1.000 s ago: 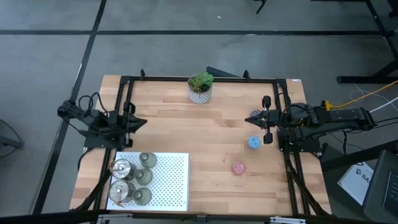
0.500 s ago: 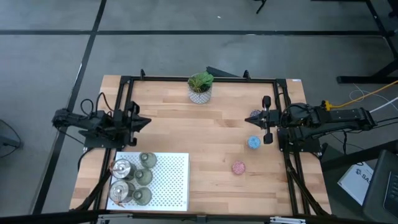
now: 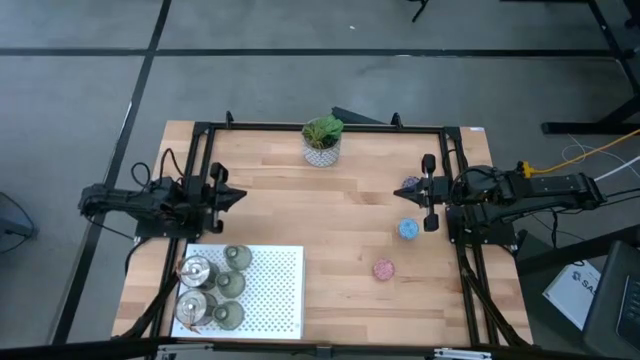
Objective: Pick & Place candle stick holders
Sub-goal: Put the pink scented candle on the shelf
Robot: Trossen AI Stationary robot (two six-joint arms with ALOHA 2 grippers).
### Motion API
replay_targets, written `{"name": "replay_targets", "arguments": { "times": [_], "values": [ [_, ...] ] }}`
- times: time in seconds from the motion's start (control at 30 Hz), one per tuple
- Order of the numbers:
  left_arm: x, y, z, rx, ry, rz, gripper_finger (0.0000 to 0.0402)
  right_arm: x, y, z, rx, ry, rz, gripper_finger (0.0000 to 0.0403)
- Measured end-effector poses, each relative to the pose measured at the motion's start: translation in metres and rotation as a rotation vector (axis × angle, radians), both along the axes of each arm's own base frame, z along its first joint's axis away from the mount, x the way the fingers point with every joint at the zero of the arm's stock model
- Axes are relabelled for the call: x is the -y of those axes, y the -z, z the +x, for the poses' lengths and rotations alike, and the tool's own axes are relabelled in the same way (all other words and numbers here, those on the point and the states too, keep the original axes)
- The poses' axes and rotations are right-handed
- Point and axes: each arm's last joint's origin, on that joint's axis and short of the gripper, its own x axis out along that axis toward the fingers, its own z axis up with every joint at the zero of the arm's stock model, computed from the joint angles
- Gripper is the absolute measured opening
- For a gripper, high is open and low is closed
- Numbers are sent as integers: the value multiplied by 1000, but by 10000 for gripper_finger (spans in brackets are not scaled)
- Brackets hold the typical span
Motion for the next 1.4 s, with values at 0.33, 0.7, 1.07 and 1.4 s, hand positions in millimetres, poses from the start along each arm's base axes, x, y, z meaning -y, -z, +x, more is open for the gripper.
{"name": "replay_targets", "arguments": {
  "times": [0.33,0.7,1.07,1.4],
  "values": [
    [-2,12,3,-131,76,39,7,0,0,0,0,0,0,1],
    [-3,25,4,-268,37,53,8,0,0,0,0,0,0,1],
    [-2,26,5,-263,87,-111,6,0,0,0,0,0,0,1],
    [-2,26,5,-263,86,-112,7,0,0,0,0,0,0,1]
  ]
}}
